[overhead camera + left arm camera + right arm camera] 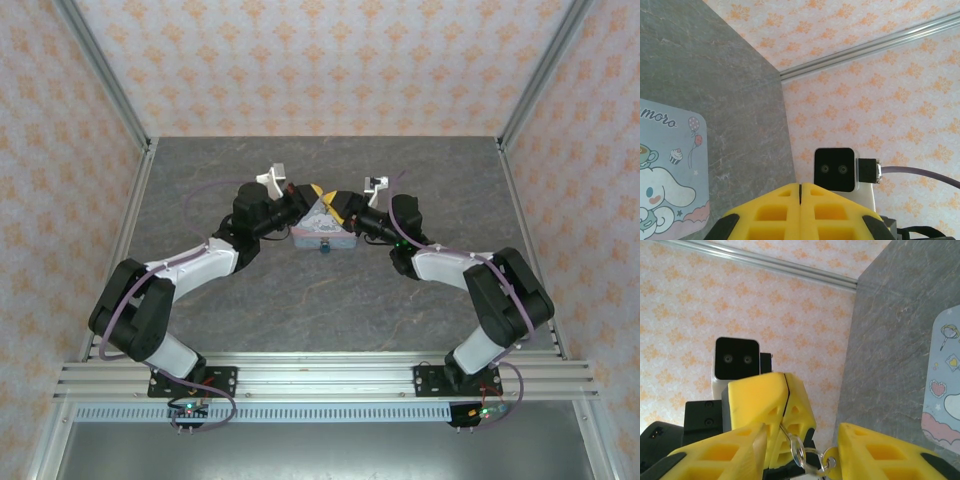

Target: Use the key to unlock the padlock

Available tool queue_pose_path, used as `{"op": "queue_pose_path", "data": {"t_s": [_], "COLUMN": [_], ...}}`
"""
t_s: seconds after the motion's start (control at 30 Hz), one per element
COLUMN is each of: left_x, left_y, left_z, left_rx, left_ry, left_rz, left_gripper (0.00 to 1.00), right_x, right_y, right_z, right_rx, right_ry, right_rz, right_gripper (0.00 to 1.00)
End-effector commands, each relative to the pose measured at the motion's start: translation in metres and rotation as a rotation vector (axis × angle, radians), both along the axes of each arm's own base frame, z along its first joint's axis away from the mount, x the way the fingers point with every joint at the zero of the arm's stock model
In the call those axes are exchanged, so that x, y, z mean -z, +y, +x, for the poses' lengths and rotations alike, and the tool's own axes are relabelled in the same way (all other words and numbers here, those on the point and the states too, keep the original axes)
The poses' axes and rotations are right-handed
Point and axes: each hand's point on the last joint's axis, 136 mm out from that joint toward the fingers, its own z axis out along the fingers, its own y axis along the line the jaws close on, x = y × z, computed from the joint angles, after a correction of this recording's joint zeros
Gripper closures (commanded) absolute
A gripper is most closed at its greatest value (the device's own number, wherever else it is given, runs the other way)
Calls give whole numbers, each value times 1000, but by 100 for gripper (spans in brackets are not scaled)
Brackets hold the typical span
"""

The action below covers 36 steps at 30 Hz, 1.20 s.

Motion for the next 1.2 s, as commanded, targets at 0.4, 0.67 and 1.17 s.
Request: {"op": "queue_pose_path", "data": {"t_s": [0.4,0.67,1.17], "left_x": [-17,-14,-15], "left_y": [-15,-13,-15], "left_z": [-4,-11,-12], "left_rx": [80,91,100], "left_ry": [-37,-28,-27], "left_rz": [-11,0,4], "left_gripper": [100,100,100], "right_x": [-11,-12,-27], "right_y": [1,-18,-9], "right_z": [-8,2,0], "right_rx": [-58,1,-84], "right_ry": [-83,-91,-116], "right_rz": [-15,-56,-9], "right_gripper": [64,56,61]}}
